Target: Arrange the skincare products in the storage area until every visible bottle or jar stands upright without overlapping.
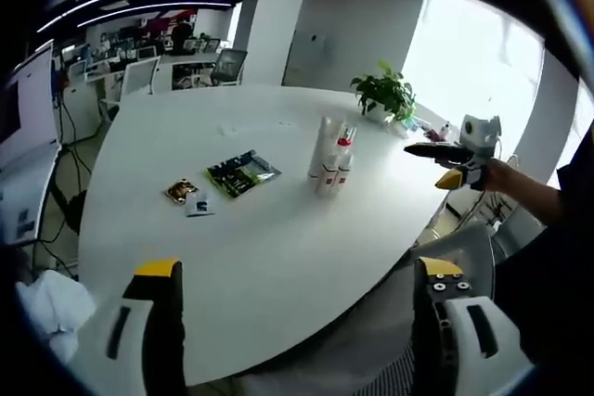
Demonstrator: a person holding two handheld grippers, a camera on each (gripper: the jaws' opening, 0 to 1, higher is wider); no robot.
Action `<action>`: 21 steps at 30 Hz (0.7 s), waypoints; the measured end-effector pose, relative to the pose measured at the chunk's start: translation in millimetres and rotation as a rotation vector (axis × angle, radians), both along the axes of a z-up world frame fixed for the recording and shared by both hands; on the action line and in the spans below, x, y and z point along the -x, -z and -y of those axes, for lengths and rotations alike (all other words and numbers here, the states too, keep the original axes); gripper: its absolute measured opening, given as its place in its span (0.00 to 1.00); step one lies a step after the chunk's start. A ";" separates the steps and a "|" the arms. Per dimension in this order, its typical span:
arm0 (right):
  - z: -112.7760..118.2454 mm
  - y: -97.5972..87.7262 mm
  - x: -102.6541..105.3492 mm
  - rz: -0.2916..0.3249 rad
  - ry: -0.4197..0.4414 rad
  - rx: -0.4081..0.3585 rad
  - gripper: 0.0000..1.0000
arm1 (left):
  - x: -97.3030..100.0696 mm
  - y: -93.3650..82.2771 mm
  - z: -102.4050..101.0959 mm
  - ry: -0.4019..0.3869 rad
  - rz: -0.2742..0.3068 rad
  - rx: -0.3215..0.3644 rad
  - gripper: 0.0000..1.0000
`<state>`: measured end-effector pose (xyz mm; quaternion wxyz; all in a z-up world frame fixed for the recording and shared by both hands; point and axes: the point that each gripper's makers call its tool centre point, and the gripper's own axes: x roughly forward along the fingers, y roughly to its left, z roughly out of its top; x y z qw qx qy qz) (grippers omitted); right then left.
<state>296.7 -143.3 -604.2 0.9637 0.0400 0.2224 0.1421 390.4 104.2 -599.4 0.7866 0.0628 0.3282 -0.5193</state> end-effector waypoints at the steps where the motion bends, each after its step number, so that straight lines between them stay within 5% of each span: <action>1: -0.4 1.7 0.7 -0.002 0.002 -0.004 0.91 | -1.8 1.6 0.3 -0.002 -0.003 -0.002 0.98; 21: 4.0 24.6 1.5 -0.059 0.030 -0.052 0.92 | -14.4 21.7 13.9 -0.020 -0.037 0.001 0.97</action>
